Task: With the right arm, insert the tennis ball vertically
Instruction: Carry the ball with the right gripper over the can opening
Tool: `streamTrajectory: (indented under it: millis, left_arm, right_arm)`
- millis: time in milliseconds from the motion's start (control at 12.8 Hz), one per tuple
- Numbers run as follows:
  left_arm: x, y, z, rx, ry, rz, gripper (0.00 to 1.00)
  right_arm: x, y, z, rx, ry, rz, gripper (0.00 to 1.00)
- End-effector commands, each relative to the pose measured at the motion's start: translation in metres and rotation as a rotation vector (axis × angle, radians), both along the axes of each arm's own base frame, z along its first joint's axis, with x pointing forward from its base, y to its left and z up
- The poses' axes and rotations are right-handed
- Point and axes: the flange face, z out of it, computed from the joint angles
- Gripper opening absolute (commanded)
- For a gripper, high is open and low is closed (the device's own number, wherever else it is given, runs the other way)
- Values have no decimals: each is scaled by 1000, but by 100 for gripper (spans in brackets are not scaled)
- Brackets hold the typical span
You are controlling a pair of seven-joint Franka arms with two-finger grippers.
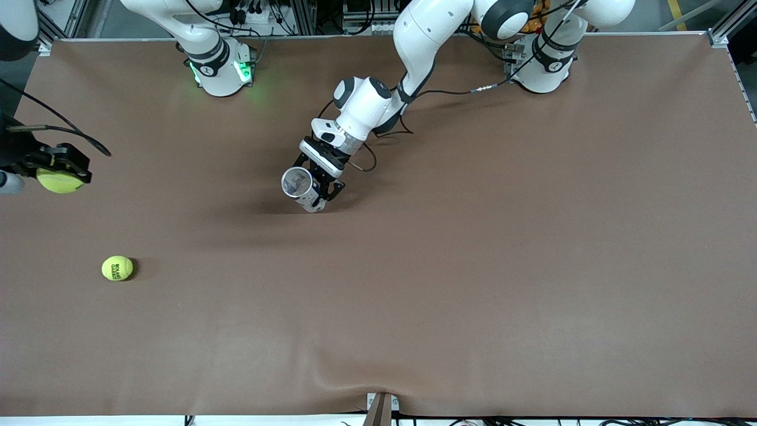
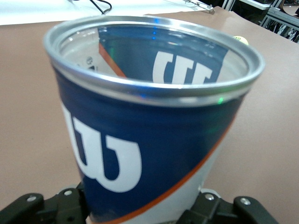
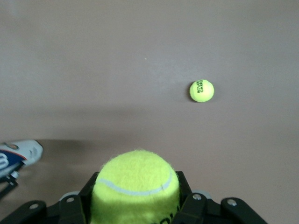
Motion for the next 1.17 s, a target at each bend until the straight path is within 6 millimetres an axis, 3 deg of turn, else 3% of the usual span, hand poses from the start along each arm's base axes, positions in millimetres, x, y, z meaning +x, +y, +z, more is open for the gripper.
streamTrajectory:
  millis: [0,234,389,701,935,1090]
  left_arm:
    - [-8,-6,-5,-15,-2,16,73]
    - [-11,-6,-8,-12,-5,15,73]
    - [-14,-7,-11,-9,-3,12,73]
    - [-16,-6,-19,4,-6,12,73]
    - [-18,-6,-19,3,-6,11,73]
    - [-18,-6,-20,5,-7,10,73]
  right_arm:
    - [8,53,-4,8,-26,-76,0]
    - [14,125,-30,7,-27,-171,0]
    - [13,163,-55,-3,-6,-186,0]
    - [1,225,-109,-53,82,-200,0]
    - [-17,251,-130,-77,127,-164,0]
    - [-34,281,-136,-94,140,-154,0]
